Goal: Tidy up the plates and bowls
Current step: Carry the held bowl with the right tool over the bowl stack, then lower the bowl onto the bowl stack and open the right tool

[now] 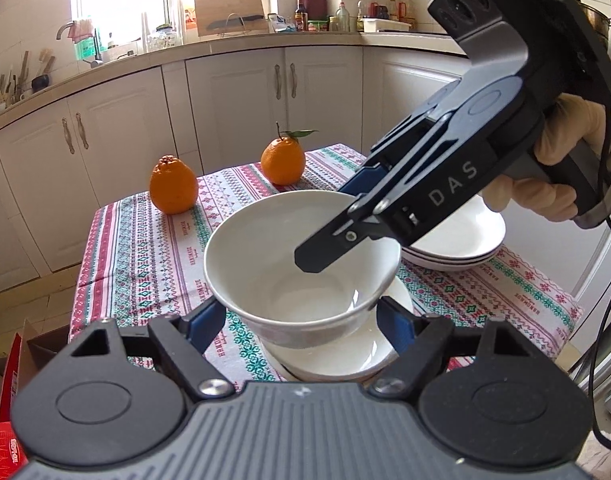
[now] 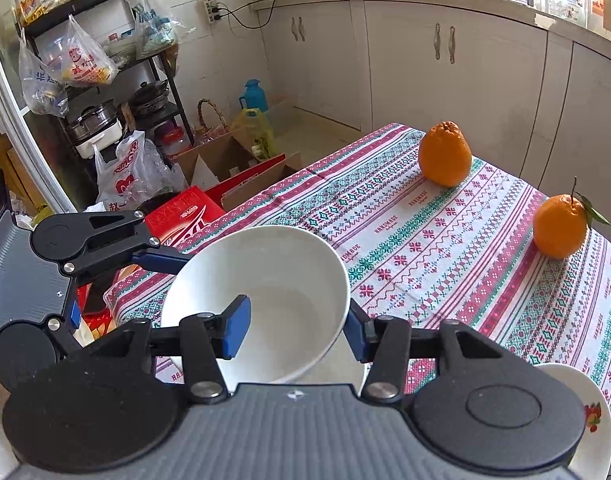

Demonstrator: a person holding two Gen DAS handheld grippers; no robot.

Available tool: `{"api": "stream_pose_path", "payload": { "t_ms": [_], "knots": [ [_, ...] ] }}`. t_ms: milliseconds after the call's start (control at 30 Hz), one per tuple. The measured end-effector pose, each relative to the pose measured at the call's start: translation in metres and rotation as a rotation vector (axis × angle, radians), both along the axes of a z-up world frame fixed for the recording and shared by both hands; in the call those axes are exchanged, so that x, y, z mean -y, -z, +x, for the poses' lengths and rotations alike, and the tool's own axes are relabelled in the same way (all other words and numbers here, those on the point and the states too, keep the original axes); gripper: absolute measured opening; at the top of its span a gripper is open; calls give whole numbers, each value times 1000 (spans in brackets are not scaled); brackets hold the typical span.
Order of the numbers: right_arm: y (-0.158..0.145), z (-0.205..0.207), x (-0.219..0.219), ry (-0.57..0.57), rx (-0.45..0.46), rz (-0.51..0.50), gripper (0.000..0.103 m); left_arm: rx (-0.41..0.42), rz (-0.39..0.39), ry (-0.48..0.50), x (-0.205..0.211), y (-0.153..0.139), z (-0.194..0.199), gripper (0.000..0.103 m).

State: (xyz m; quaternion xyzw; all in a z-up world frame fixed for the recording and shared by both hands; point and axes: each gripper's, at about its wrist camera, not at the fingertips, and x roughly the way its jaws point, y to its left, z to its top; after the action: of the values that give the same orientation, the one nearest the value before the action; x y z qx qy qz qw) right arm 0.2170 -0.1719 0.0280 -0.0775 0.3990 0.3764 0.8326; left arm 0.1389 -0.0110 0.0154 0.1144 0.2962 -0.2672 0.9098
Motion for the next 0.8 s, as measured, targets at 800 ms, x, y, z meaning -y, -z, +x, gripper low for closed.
{"api": "stream_pose_path", "payload": {
  "t_ms": [800],
  "knots": [
    [30,-3,14,35,-50,6,56,-68,2,21,13,18,-1,82]
  ]
}}
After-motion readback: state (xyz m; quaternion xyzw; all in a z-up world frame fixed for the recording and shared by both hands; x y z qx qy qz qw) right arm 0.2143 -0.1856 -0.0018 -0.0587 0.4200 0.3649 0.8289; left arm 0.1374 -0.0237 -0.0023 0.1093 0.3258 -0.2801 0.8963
